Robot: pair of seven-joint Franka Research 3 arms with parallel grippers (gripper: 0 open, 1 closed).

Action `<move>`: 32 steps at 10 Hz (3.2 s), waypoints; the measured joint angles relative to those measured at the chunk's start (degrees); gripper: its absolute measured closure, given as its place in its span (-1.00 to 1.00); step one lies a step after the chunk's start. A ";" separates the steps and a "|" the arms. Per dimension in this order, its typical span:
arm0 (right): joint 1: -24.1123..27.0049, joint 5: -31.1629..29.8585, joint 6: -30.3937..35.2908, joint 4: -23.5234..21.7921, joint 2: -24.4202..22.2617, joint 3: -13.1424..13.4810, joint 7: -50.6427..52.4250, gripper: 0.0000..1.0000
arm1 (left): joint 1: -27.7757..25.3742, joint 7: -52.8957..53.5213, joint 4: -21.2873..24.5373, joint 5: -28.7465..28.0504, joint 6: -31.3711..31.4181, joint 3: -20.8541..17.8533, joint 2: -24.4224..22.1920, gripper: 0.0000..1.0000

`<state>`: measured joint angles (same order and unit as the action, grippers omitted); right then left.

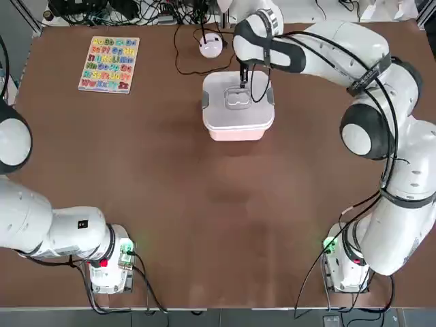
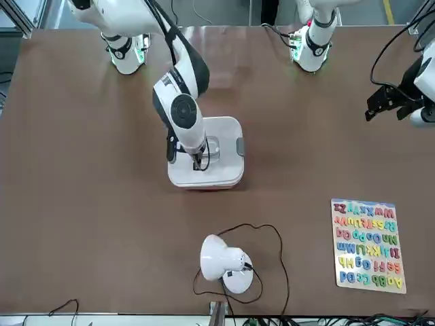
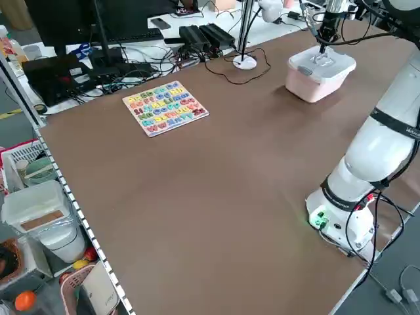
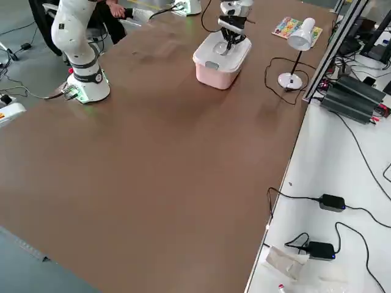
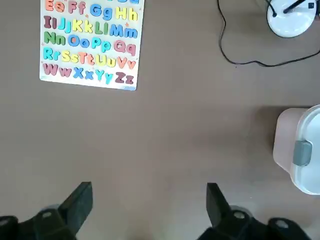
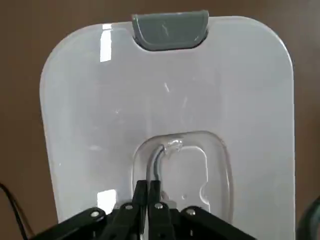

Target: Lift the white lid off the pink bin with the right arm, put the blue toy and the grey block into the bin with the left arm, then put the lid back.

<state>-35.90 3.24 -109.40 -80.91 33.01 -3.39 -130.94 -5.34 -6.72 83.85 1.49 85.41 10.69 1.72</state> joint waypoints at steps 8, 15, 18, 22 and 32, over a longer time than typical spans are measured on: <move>0.09 -0.02 -0.01 0.09 0.23 -0.01 -1.16 0.63 | 0.00 0.01 0.00 0.00 0.00 0.00 0.00 -1.00; 2.54 -0.31 5.08 2.73 -0.15 0.27 8.71 -0.74 | -0.18 0.01 0.00 0.00 -2.53 -0.03 0.99 -1.00; 8.76 -1.55 10.60 4.00 -3.40 0.43 35.33 -0.74 | -0.17 0.01 -0.01 0.00 -2.58 -0.03 0.99 -1.00; 19.37 -5.16 12.41 3.72 -3.71 0.66 72.69 -0.74 | -0.23 0.00 -0.01 0.00 -2.58 -0.05 0.99 -1.00; 43.09 -5.89 24.27 -3.15 -25.27 -2.66 123.81 -1.00 | -0.35 0.00 -0.09 0.00 -2.66 -0.08 1.02 -1.00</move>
<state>7.19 -2.65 -85.13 -84.06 7.74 -6.05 -7.13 -5.69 -6.71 83.76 1.49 82.76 10.61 2.74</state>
